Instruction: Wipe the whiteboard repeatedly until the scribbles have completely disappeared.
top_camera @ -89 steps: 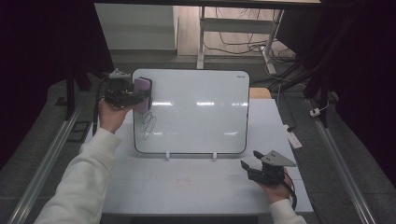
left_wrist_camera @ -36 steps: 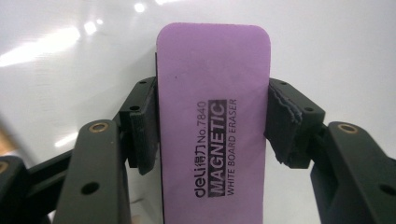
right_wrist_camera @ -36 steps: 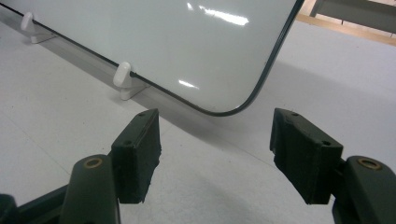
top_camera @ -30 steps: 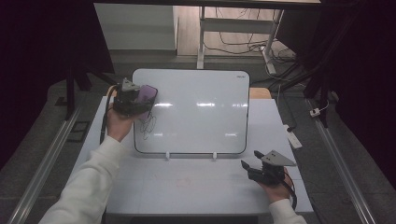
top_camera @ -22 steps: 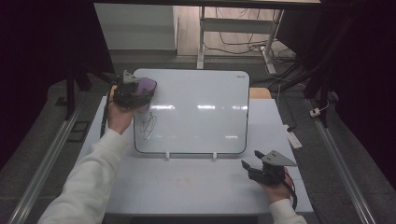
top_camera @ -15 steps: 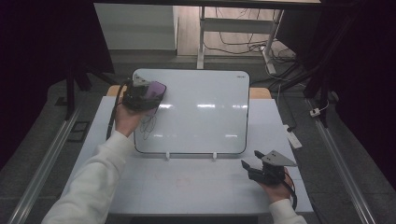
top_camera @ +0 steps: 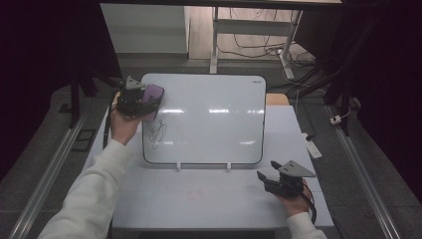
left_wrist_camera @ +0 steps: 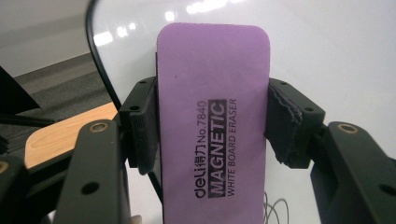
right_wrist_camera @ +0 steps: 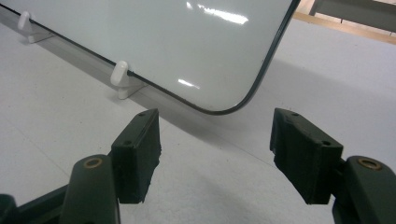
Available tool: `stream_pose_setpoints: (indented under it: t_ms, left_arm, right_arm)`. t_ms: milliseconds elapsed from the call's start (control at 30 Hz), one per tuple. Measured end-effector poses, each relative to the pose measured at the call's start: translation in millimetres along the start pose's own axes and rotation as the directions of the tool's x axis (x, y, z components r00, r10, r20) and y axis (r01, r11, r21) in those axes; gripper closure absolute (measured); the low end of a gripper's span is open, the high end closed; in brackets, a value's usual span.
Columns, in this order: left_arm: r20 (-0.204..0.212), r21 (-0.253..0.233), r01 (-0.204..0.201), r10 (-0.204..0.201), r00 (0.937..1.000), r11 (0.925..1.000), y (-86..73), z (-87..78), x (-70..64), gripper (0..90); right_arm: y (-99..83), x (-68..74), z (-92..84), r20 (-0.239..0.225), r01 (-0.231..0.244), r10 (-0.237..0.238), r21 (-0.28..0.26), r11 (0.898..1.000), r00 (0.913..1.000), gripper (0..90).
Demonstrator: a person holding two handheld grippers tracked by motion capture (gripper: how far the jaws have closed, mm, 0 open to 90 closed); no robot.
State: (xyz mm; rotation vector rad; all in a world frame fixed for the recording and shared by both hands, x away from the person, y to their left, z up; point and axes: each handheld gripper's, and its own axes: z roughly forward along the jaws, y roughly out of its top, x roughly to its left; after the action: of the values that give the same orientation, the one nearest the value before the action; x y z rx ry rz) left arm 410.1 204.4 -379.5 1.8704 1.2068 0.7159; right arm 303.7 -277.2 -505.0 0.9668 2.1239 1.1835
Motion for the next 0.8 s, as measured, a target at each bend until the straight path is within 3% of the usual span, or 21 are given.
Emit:
stream_pose_setpoints:
  t_ms: [433,667,800]
  left_arm:
    - [0.073,-0.003,-0.002,0.003,0.9973,1.0000,-34.4,1.7,-18.0,41.6]
    - [0.102,0.018,-0.044,0.042,0.9939,0.9989,-61.4,2.4,-35.3,41.6]
    - [0.122,0.027,-0.048,0.044,0.9916,0.9985,-74.9,2.6,-42.4,41.6]
  right_arm:
    - [0.1,1.1,-0.3,0.003,0.003,-0.003,0.000,1.000,1.0000,32.6]
    - [0.8,1.0,-1.2,0.009,0.006,-0.006,-0.008,1.000,0.9999,32.6]
    - [0.4,1.1,-0.8,0.008,0.005,-0.005,-0.004,1.000,1.0000,32.6]
